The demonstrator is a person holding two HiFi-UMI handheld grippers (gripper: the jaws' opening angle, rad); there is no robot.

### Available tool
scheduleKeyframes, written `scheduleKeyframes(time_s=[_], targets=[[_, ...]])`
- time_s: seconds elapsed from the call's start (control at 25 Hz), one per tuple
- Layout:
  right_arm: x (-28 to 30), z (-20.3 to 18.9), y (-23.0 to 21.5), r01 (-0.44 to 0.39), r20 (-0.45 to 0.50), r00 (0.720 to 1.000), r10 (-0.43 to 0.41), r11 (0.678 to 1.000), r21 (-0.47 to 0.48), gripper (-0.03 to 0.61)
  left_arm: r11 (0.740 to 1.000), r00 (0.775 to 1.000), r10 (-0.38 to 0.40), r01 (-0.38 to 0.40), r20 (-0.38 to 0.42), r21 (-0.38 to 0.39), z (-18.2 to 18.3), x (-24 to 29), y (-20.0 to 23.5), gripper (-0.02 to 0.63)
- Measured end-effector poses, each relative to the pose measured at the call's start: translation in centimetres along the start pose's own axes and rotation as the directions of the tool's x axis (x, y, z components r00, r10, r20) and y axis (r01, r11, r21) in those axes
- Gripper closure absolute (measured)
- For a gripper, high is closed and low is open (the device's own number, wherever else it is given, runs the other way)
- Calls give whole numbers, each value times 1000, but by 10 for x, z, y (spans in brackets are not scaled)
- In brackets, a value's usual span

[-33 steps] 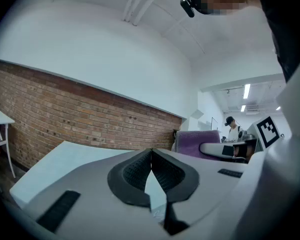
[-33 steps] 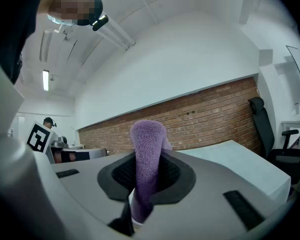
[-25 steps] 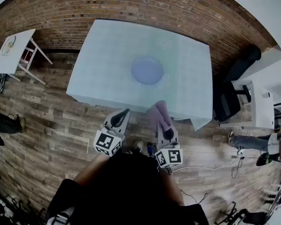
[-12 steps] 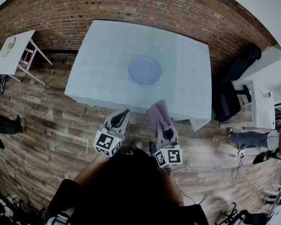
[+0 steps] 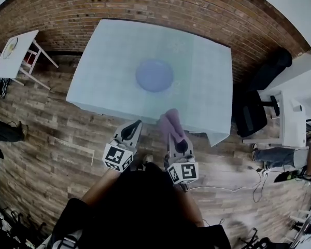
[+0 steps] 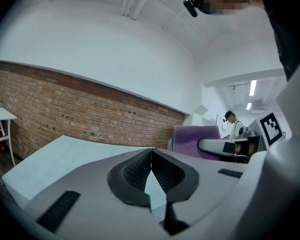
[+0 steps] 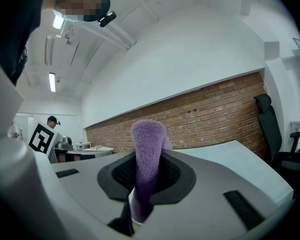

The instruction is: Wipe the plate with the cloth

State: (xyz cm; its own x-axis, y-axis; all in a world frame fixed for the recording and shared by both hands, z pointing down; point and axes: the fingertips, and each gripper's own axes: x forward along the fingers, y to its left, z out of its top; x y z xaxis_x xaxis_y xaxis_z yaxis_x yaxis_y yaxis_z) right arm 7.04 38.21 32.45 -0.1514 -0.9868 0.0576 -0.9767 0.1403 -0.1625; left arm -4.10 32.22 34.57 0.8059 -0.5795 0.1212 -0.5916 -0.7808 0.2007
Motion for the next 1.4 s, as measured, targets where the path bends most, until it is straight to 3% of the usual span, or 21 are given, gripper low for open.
scheduleKeyframes(time_s=[0.44, 0.76, 1.08, 1.4], targets=[[15, -13, -37, -70, -7, 997, 70, 997, 39, 517, 995, 995, 101, -101, -25, 3, -11, 17, 3, 580], [71, -15, -43, -87, -21, 996, 87, 996, 8, 517, 994, 994, 95, -97, -45, -41, -18, 61, 55, 580], [152, -8, -48, -79, -44, 996, 78, 997, -24, 517, 996, 997, 55, -59, -60, -63, 0, 118, 124, 580], [225, -19, -36, -110, -97, 990, 107, 994, -27, 517, 995, 991, 47, -58, -124, -80, -9, 156, 195, 580]])
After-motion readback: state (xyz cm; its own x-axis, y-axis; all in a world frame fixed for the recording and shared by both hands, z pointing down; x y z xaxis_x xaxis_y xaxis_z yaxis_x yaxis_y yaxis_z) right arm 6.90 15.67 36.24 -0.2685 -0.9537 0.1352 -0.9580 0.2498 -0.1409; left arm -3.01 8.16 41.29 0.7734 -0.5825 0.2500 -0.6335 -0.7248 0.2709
